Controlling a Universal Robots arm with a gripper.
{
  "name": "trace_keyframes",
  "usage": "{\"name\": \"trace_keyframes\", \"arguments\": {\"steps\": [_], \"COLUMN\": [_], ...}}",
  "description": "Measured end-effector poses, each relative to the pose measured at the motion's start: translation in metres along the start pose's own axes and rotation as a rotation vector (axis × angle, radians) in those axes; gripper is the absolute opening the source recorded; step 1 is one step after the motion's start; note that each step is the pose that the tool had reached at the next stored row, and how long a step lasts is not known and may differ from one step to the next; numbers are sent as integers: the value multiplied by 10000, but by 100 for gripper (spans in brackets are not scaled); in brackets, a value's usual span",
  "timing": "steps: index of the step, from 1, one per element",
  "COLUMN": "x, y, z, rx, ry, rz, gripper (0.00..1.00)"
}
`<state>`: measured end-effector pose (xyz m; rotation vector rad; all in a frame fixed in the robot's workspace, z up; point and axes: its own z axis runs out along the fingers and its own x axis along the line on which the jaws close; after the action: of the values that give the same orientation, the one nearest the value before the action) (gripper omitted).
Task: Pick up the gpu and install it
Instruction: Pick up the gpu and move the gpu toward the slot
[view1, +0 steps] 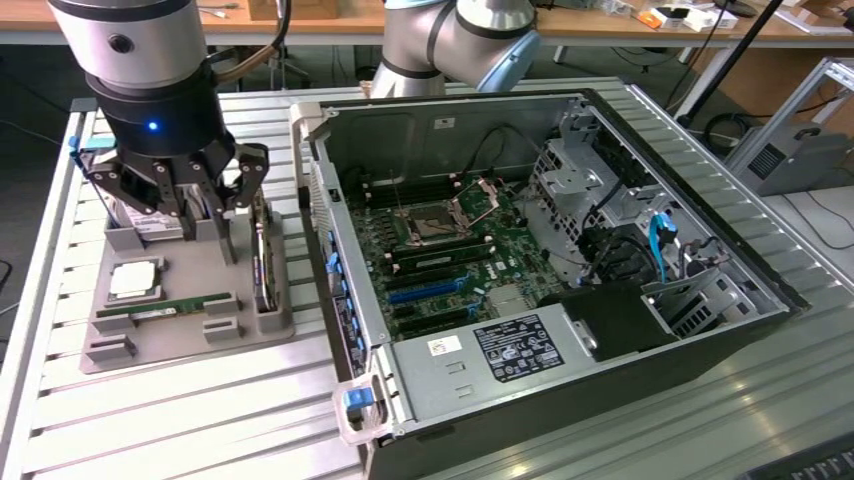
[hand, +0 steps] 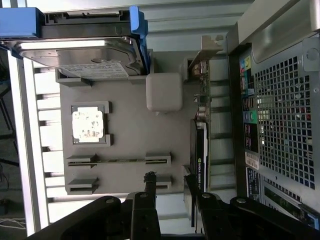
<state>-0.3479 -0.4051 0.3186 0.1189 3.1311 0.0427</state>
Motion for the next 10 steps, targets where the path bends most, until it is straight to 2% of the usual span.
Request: {"name": "trace_keyframes", "arguments": {"steps": [10], "x": [0], "y": [-4], "z": [28], "rx": [4], "ry": [0], "rz": [0], "gripper": [36]}}
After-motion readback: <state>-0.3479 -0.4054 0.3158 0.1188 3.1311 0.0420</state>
